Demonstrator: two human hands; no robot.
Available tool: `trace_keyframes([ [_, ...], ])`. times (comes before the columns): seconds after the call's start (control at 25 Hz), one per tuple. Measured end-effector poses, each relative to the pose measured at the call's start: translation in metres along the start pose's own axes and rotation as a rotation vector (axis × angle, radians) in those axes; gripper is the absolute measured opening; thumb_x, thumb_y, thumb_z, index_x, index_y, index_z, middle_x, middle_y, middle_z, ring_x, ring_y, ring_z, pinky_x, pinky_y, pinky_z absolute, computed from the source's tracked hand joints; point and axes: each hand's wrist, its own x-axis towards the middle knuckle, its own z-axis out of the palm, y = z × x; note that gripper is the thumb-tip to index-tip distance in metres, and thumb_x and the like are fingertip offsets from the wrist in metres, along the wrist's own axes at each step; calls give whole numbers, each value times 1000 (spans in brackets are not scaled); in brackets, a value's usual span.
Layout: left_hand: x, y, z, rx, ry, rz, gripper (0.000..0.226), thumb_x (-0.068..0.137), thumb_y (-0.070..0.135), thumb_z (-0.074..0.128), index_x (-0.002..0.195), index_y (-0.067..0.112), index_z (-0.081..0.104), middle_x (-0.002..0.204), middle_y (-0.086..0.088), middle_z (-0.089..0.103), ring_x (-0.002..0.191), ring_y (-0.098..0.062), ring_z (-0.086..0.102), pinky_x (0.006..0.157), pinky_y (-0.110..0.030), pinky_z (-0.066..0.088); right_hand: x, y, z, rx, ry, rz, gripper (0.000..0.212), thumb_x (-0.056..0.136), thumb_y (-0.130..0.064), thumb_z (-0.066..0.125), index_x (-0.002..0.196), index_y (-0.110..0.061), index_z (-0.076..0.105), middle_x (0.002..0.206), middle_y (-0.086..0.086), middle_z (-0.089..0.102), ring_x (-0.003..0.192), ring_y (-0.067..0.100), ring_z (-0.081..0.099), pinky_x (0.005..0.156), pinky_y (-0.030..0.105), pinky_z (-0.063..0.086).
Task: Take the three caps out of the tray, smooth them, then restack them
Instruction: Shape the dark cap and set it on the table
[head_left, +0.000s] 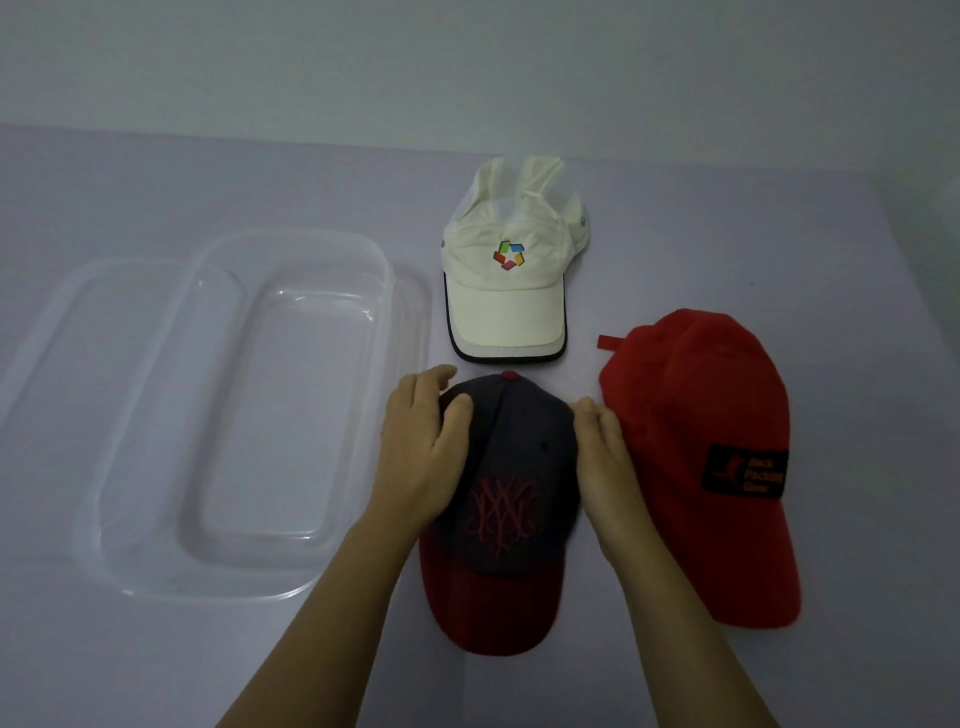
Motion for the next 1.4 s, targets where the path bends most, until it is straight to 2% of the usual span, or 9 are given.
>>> trace_keyframes([
  [0.2, -32, -17, 9, -240, 114, -131, 62, 87, 43, 33, 145, 23, 24, 138, 17, 30, 129, 0, 30, 104, -18, 25, -15, 23, -1, -2, -115, -52, 36, 92, -41, 45, 125, -27, 50, 119, -12, 53, 109, 5, 51, 94, 23, 41],
  [0.4, -35, -21, 20, -276, 151, -158, 58, 88, 41, 33, 141, 19, 31, 131, 14, 35, 119, 4, 36, 90, -3, 27, -17, 26, 11, 13, -17, -97, 9, 96, -30, 41, 90, -27, 46, 80, -8, 50, 68, -6, 50, 58, 5, 42],
  [0.48, -34, -23, 23, -265, 170, -169, 58, 88, 40, 33, 140, 17, 32, 128, 11, 35, 112, 4, 39, 89, -5, 27, -16, 28, 15, 30, 21, -125, 9, 97, -27, 40, 89, -30, 43, 81, -9, 48, 63, -13, 48, 60, 3, 41],
  [0.6, -35, -23, 22, -252, 173, -170, 58, 88, 41, 32, 140, 17, 32, 128, 8, 35, 106, 10, 39, 90, -6, 27, -15, 31, 18, 21, 58, -160, 16, 97, -26, 40, 113, -26, 45, 105, -17, 51, 89, -20, 49, 76, -2, 38],
  [0.72, -38, -21, 19, -181, 171, -132, 61, 90, 42, 28, 146, 18, 24, 145, 5, 28, 128, 0, 31, 104, -14, 22, -20, 31, 20, -58, 111, -249, 43, 97, -36, 36, 136, -19, 38, 130, -15, 41, 120, -4, 41, 99, 9, 32],
  [0.92, -53, -1, 16, 73, 166, 192, 56, 92, 40, 23, 145, 27, 9, 150, 23, 1, 139, 13, -1, 114, -10, 4, -43, 19, 1, -126, 154, -439, 52, 90, -47, 29, 139, -28, 30, 135, -30, 31, 127, -19, 27, 103, 0, 22],
  [1.12, -73, 29, 46, 94, 52, 385, 57, 94, 29, 29, 145, 26, 4, 153, 16, 8, 144, 1, 3, 118, -21, 7, -56, 26, -57, -211, 261, -513, 47, 92, -23, 37, 139, -21, 35, 141, -18, 35, 131, -9, 30, 106, 6, 23],
  [1.24, -87, 45, 78, 106, -100, 449, 65, 90, 20, 31, 145, 24, -4, 154, 9, 4, 145, 0, -1, 118, -18, 7, -57, 54, -117, -260, 360, -340, 61, 80, -10, 36, 141, -19, 33, 144, -5, 34, 130, 1, 30, 109, 22, 22],
  [1.4, -110, 42, 132, 241, -460, 358, 88, 78, 9, 44, 143, 13, -15, 152, -1, -19, 144, -18, -10, 118, -37, 19, -61, 85, -171, -268, 135, -97, 76, 78, 19, 38, 136, -29, 30, 144, -1, 36, 130, 6, 31, 105, 23, 24],
])
